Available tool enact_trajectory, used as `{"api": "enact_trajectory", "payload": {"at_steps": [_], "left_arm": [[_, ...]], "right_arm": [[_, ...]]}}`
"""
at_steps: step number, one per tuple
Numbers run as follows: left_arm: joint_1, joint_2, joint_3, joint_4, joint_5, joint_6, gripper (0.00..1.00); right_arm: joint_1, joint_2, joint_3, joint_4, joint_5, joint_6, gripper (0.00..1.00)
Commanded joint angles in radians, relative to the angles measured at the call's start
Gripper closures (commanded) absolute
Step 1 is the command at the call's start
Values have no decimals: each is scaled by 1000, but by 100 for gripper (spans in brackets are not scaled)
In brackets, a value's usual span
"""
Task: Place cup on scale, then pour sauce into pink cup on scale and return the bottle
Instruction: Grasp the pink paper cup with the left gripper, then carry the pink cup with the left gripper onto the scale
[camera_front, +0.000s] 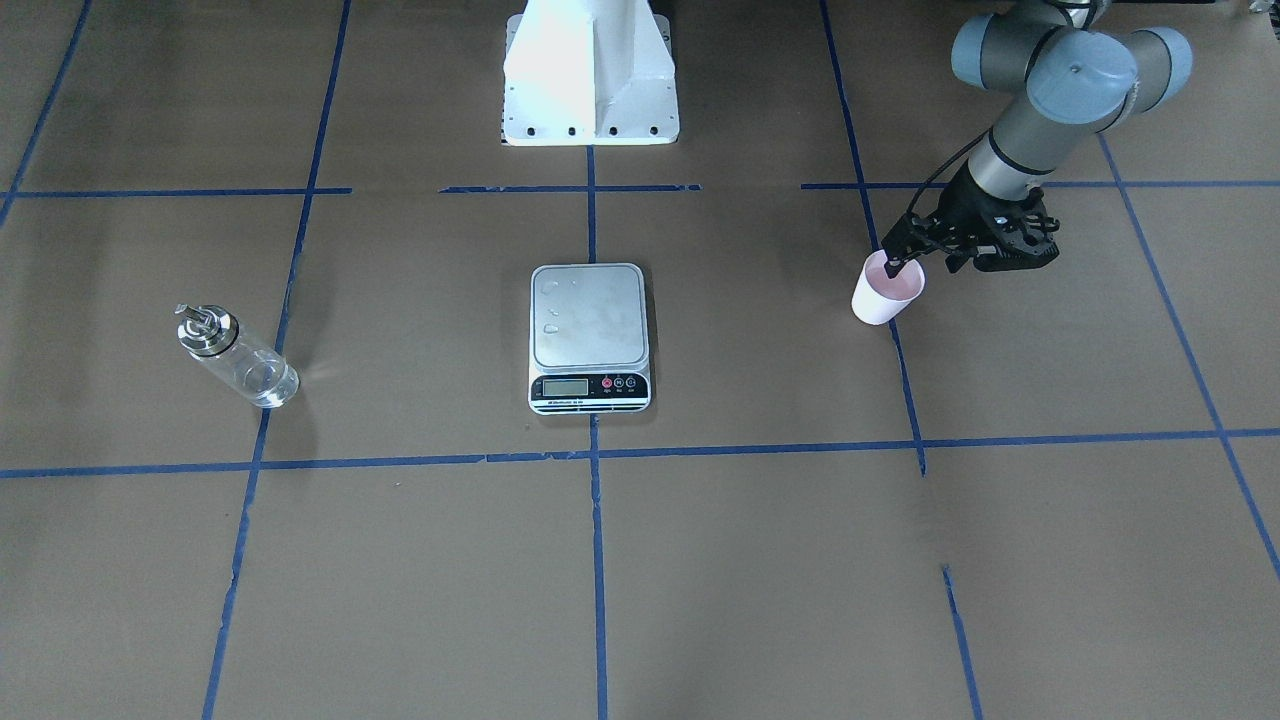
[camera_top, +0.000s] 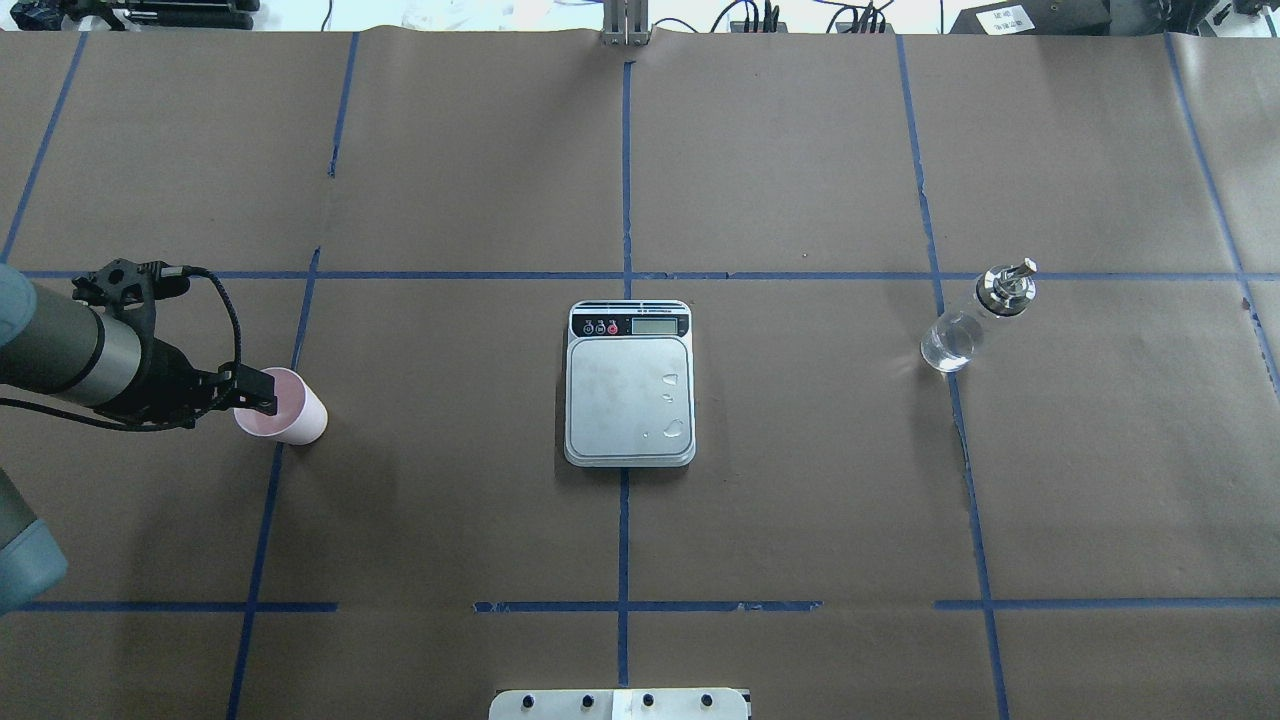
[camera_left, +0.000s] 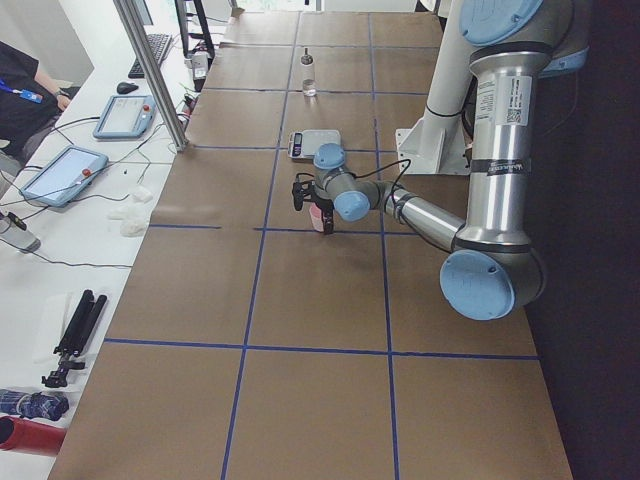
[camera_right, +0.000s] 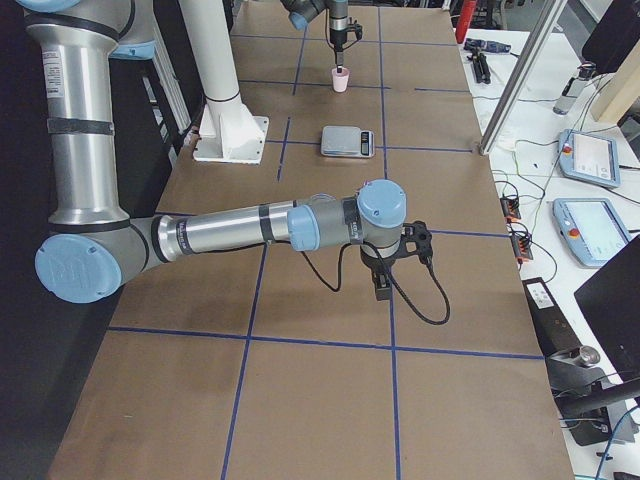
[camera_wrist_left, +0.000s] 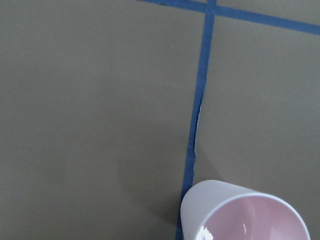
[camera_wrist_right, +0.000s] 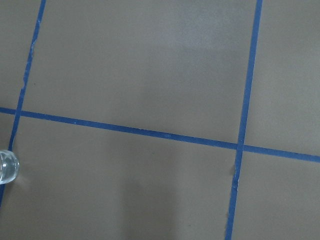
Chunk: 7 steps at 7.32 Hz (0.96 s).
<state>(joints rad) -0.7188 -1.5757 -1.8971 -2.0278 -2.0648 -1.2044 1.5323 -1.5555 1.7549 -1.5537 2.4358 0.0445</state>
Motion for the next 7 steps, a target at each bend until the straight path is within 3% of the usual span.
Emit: {"api": "enact_trajectory", "payload": {"at_steps": [1,2,3,6,7], "left_arm": [[4,-4,3,1,0,-1,51],[4,-10,-2,3,-4,-3,89],[4,-13,-5,3,-9,-3,100],[-17,-23,-113,61,-102,-66,100],[-48,-88,-187,230,-118,-66,100]], "right_arm": [[0,0,2,-2,6,0,0],[0,0,0,-5,15,0,0],[0,0,-2,-5,16,0,0],[2,-1,-3,-5,35,0,0],[2,-1,-3,-5,35,2,0]]}}
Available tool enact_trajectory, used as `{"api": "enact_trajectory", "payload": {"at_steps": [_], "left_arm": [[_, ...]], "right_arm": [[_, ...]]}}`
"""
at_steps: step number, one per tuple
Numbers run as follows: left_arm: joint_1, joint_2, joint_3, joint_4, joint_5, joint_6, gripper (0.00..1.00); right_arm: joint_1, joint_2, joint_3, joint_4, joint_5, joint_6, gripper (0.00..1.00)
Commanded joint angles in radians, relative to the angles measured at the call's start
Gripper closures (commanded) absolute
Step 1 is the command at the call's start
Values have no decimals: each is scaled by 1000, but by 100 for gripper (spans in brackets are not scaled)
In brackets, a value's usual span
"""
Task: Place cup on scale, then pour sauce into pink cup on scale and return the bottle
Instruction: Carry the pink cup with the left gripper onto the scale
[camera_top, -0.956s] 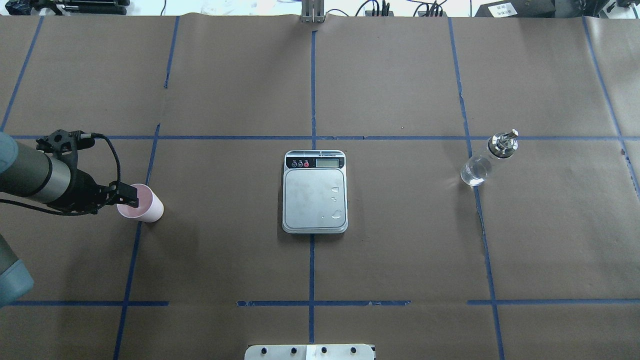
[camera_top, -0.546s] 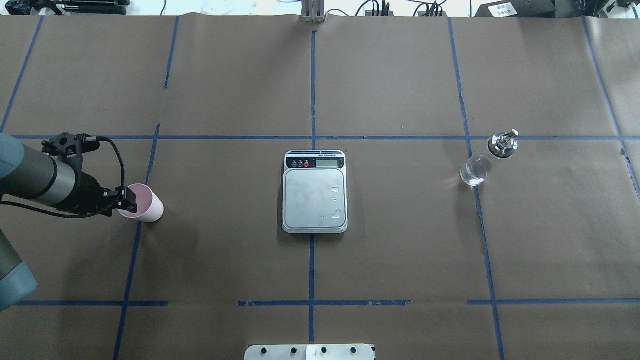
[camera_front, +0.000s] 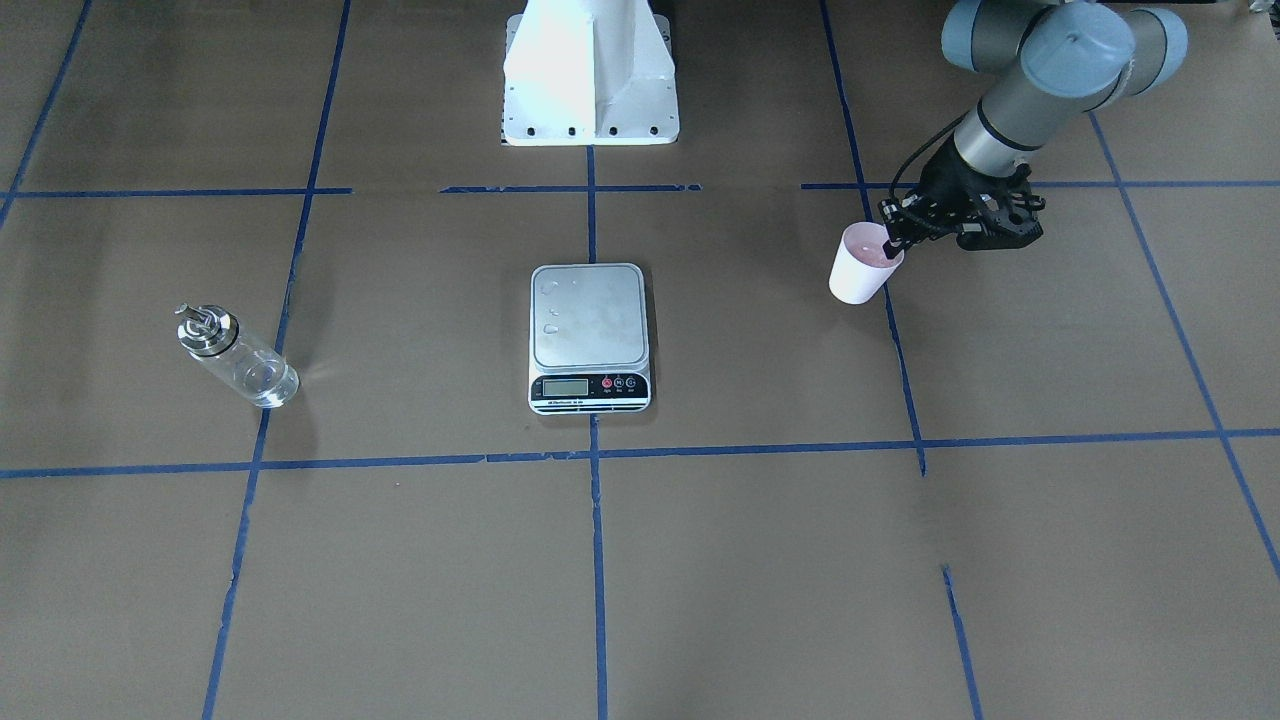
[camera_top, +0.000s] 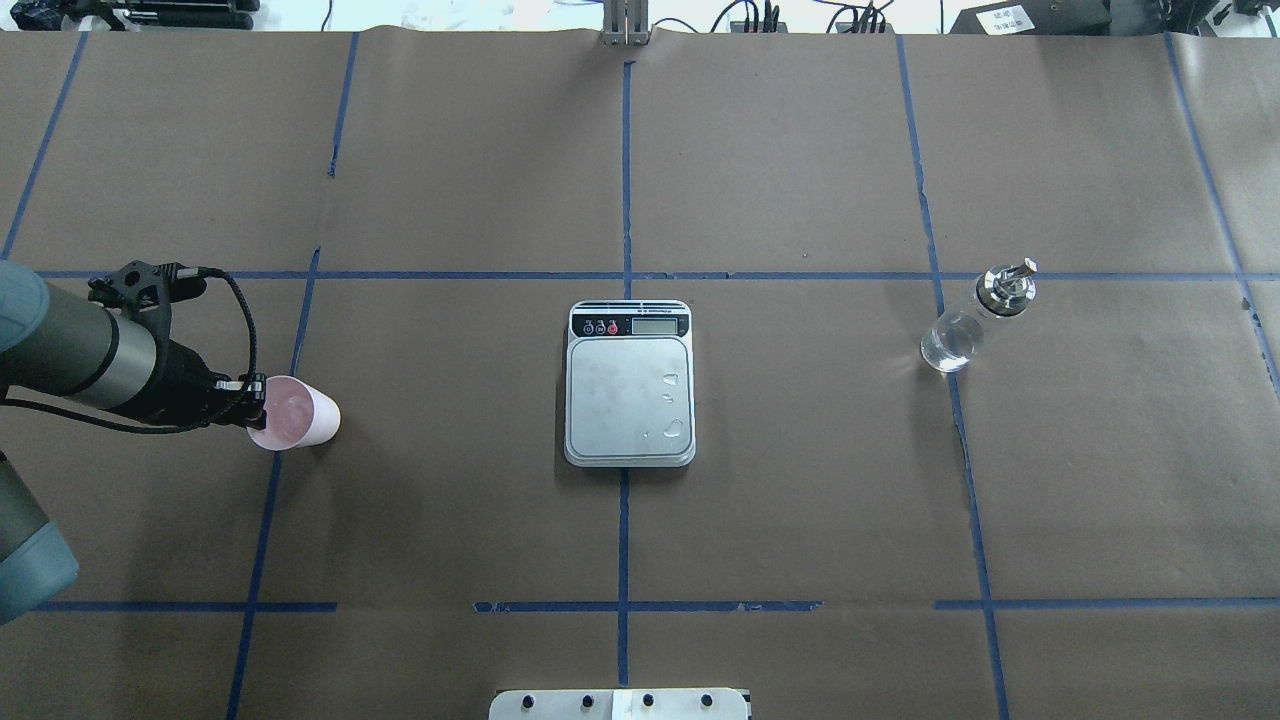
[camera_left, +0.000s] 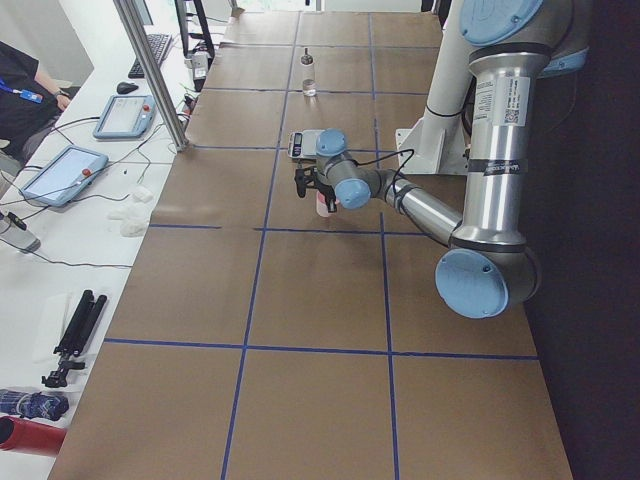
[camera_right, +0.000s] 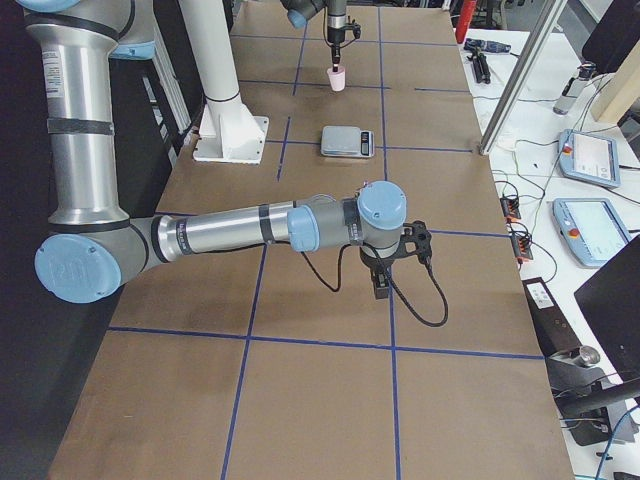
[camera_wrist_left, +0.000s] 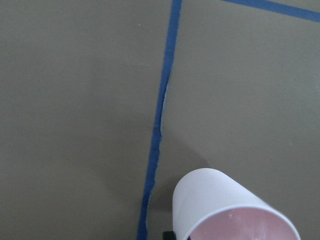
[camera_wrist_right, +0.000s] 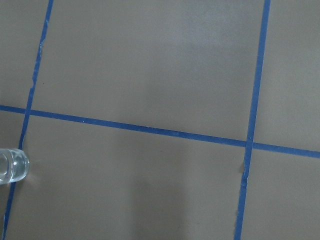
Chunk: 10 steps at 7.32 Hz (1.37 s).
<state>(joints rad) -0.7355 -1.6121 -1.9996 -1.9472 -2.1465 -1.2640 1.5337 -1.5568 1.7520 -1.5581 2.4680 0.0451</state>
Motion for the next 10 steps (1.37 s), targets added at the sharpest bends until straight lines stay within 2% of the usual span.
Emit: {"api": "enact_trajectory", "payload": {"at_steps": [1,2,3,5,6,8,10], "left_arm": [[-42,-225,-93,382,-33,-6,100],[-39,-420,-53,583,-29,-8,100],[-30,-508,-6,614,-29,-96,100],[43,-682,162,610,-12,-225,100],[106,-724,227,567,40,-280,100],[128,-781,345,475,51,-340,100],[146,-793,373,440,51,-345,100]], "right_arm": [[2,-5,6,-2,17,1,0],[2,-15,35,-5,22,37,0],[2,-32,82,-4,16,102,0],[-4,-48,180,-3,9,224,0],[-42,-54,264,-3,6,331,0],[-223,-119,496,1,-175,610,0],[-317,-128,584,1,-217,743,0]]}}
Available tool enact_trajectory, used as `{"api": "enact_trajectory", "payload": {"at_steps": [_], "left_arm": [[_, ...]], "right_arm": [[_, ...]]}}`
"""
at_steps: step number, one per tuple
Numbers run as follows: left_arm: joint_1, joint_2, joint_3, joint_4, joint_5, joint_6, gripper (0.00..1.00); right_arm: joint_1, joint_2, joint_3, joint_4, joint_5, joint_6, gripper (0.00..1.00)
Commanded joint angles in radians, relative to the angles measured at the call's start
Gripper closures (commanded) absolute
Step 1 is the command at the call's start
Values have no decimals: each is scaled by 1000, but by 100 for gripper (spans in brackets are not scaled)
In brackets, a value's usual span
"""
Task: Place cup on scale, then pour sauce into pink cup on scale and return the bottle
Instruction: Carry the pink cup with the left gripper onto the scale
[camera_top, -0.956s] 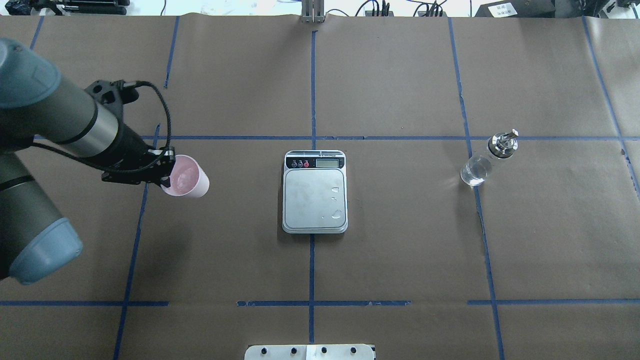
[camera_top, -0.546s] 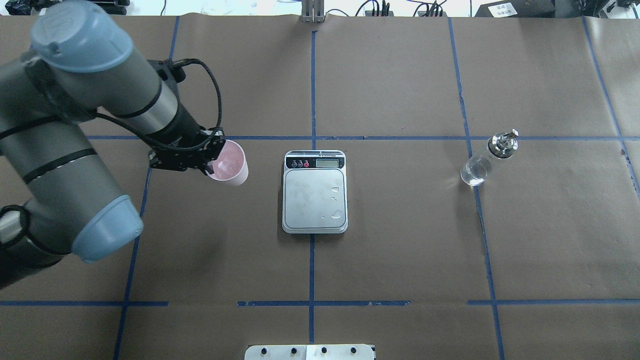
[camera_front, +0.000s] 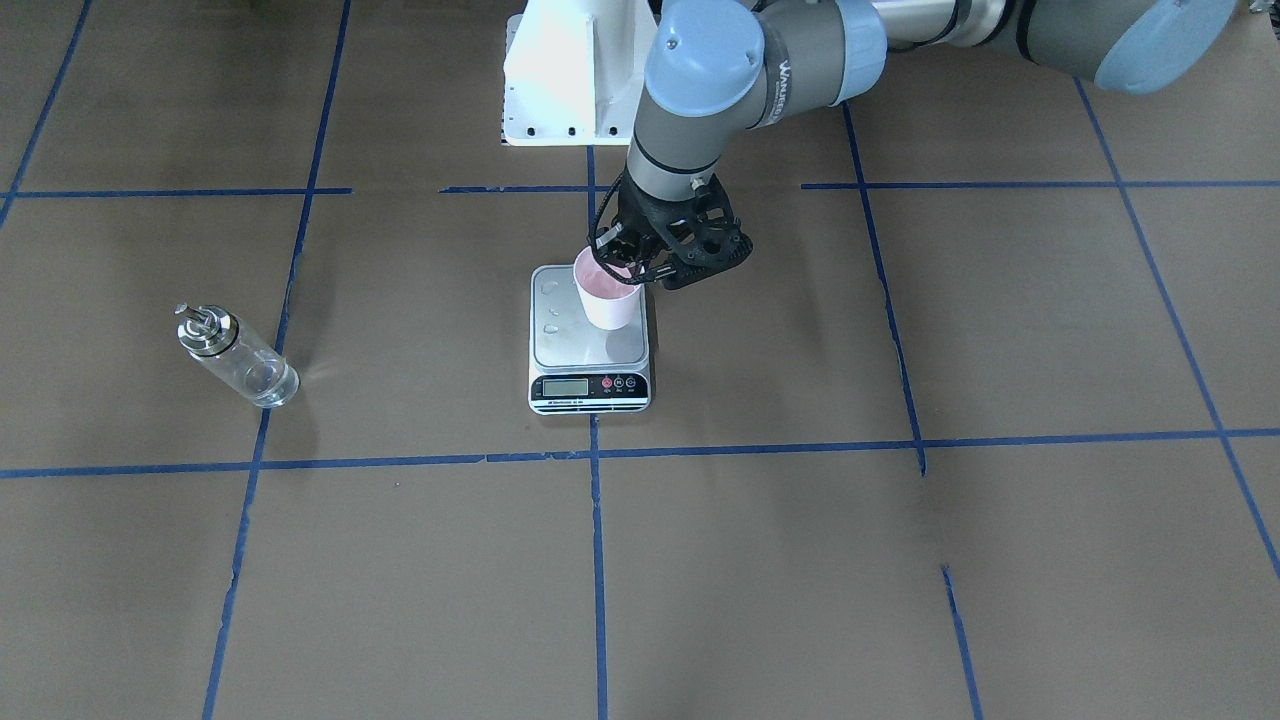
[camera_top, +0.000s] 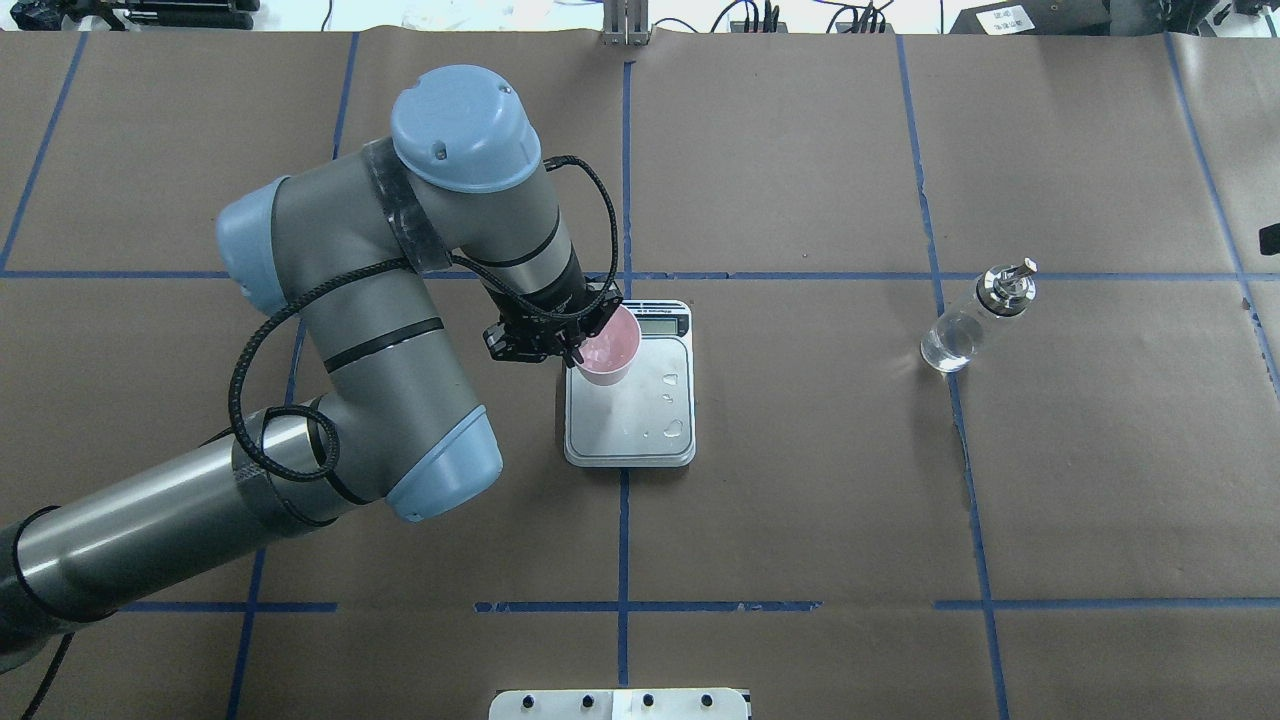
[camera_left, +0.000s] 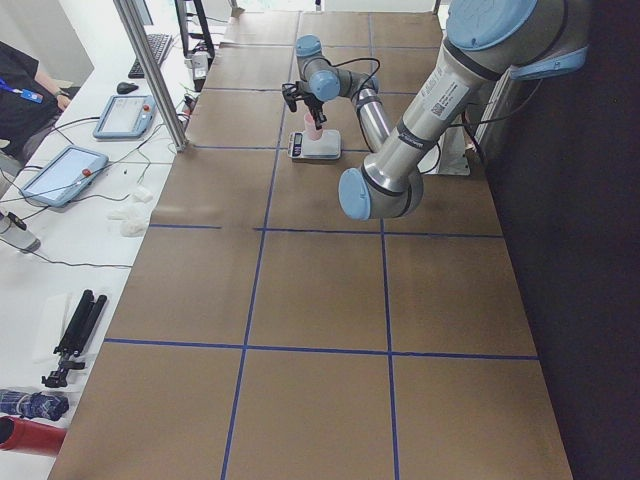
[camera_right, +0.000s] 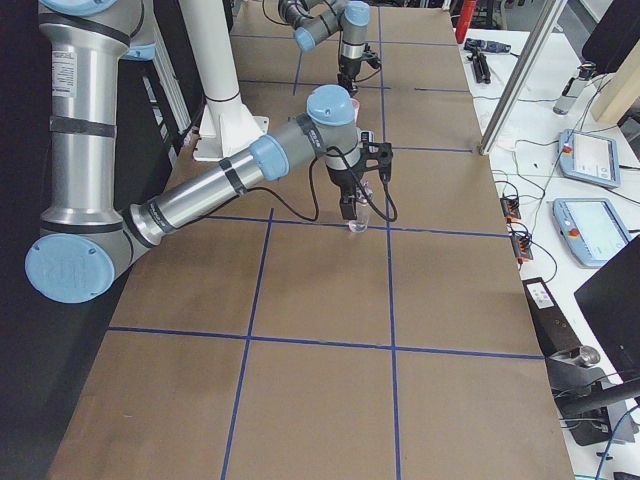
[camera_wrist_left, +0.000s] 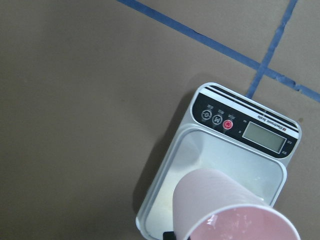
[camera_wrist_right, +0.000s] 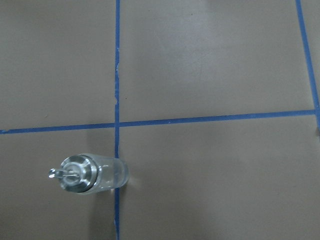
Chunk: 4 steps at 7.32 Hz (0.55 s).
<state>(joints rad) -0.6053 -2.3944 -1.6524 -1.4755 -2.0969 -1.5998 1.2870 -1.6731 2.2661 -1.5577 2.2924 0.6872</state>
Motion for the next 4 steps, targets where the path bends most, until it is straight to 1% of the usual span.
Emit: {"api": "enact_trajectory", "payload": {"at_steps": [1,4], "left_arm": [[31,-12,49,-57,2,-22,100],[65,-5,54,-77,21,-19,100]], "right_arm": [[-119,-29,101,1,-75,145,0],[-146,-57,118,14,-97,153,0]]}}
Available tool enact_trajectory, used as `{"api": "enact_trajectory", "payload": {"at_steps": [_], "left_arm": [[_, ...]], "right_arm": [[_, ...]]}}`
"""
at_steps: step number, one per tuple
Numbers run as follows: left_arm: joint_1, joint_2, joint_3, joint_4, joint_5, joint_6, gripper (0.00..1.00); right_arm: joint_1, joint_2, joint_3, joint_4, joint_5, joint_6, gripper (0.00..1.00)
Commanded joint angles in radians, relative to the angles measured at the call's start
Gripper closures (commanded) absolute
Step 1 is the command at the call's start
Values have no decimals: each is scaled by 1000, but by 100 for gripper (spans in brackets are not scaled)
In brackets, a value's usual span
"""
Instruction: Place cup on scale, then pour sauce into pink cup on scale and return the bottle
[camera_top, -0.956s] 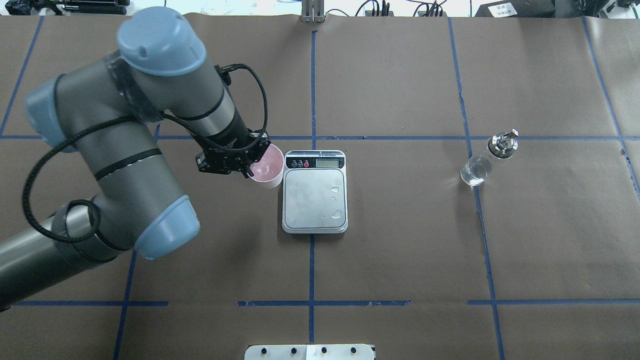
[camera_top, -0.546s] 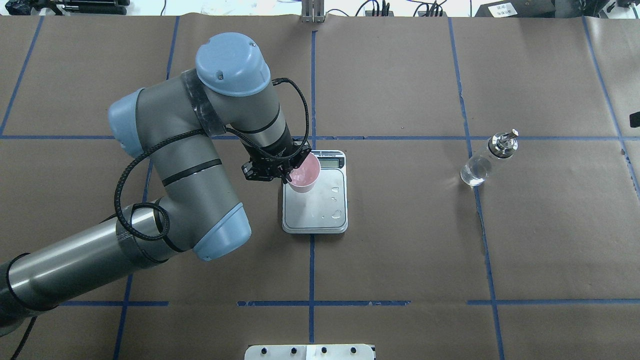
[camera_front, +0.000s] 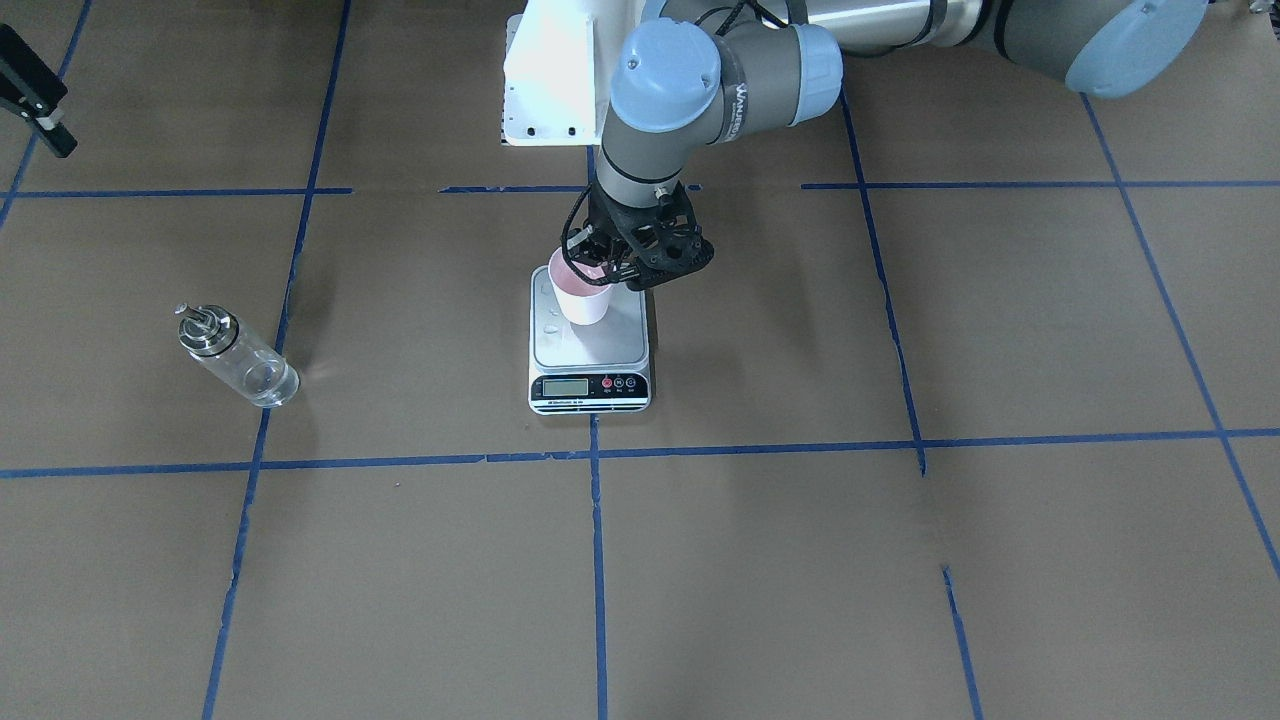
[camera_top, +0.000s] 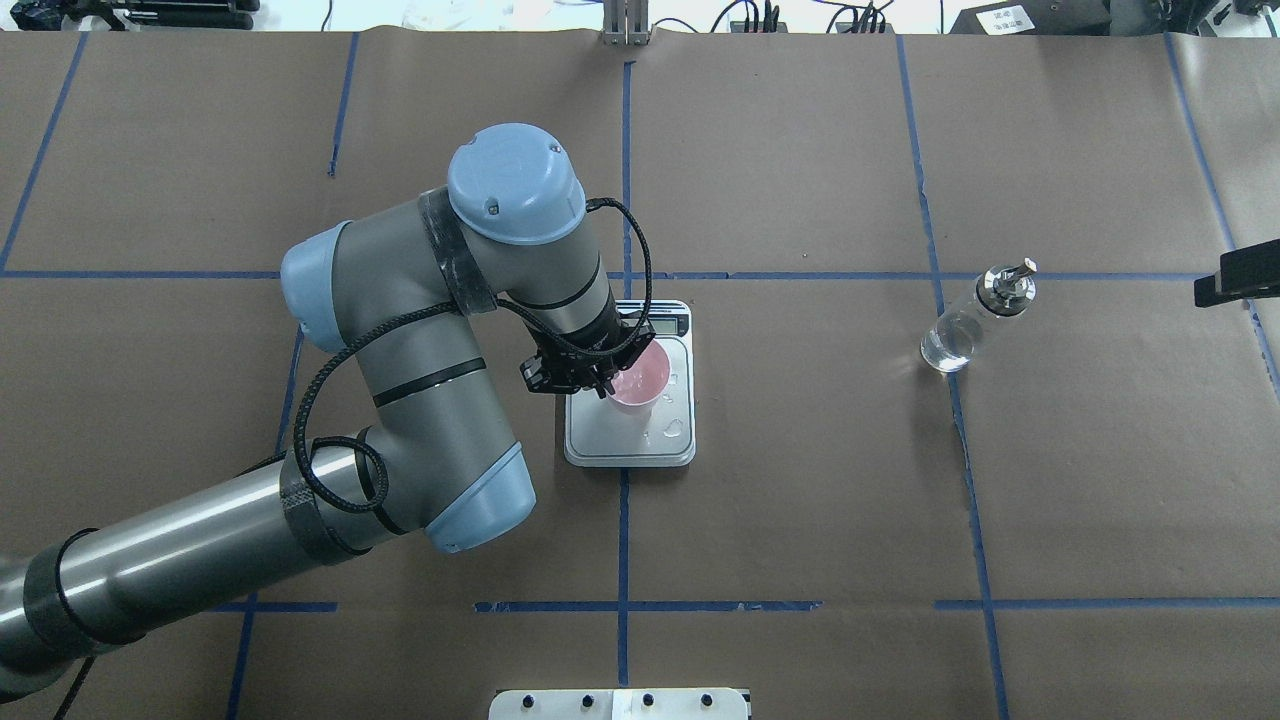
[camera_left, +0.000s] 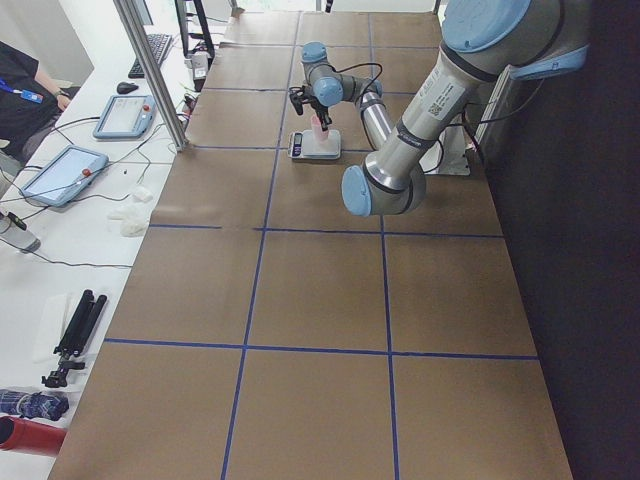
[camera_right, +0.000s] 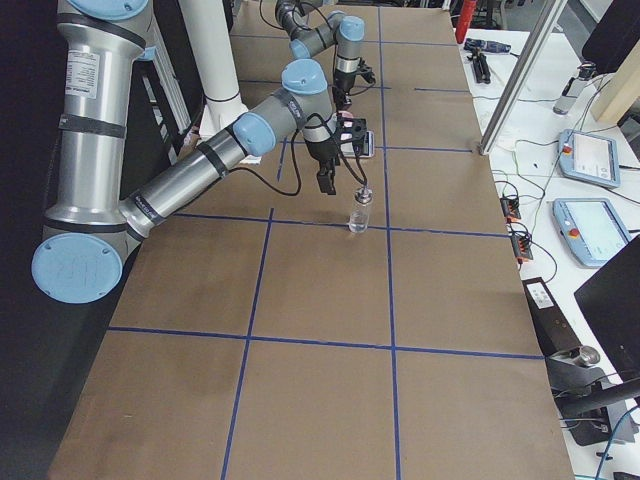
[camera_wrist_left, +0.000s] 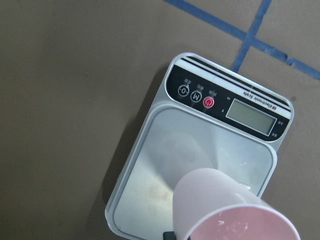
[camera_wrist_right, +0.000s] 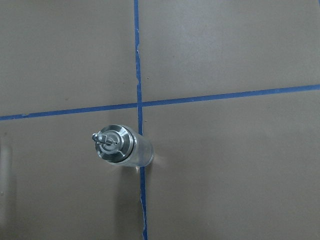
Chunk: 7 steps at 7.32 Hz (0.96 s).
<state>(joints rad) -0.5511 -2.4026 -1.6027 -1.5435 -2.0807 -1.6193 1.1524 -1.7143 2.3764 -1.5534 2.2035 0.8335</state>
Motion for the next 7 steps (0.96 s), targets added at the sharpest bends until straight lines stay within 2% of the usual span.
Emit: {"api": "enact_trajectory", "payload": {"at_steps": [1,3,4,5,6,7], "left_arm": [[10,3,1,-9,5,6,85],[10,8,-12,-9,7,12,7],[7,8,-32,-6,10,12,0],[-6,10,-63,-3,10,13,0],[-22,11,-81,0,8,13,0],[-44,14,-101,3,7,15,0]], "right_arm": [[-14,-59,6,79,-18,15,0],[-61,-103,1,206,-77,83,0],[-118,-103,0,234,-141,128,0],[-166,-105,-2,261,-195,165,0],[-204,-143,-3,339,-250,171,0],[-218,-180,-61,495,-264,183,0]]}}
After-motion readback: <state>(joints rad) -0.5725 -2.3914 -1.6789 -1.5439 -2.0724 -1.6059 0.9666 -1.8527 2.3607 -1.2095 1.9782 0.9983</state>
